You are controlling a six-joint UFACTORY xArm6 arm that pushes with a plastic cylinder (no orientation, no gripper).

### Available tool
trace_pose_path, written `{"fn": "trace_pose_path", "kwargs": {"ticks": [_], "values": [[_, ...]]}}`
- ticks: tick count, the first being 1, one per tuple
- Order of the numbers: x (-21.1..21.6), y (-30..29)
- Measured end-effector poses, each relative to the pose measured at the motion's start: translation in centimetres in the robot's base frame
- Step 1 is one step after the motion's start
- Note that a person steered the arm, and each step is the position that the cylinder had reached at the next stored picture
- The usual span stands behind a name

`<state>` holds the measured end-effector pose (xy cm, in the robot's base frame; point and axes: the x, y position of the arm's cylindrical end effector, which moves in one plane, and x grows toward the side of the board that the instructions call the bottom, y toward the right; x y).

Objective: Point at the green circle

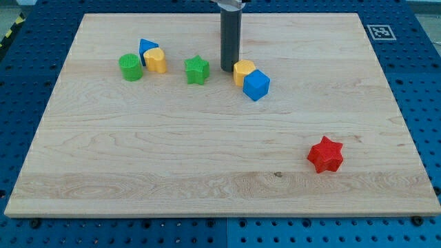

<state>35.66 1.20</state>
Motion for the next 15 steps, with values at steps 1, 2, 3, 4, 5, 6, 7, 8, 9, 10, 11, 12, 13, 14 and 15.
{"fn": "trace_pose_path", "kwargs": {"ticks": [1,2,3,4,5,6,7,8,9,10,11,12,13,14,15], "values": [[0.0,0.6],[-1.2,1.4],[-2.5,3.8],[-2.5,5.8],[-3.7,5.7],[-5.0,2.8],[-5.9,-0.9],[-8.1,-5.0],[-10.1,-10.2],[-10.6,-17.8],[-10.6,-24.6],[-8.2,-26.8],[-4.0,-26.8],[-3.7,-26.8],[-3.7,-25.9]]}}
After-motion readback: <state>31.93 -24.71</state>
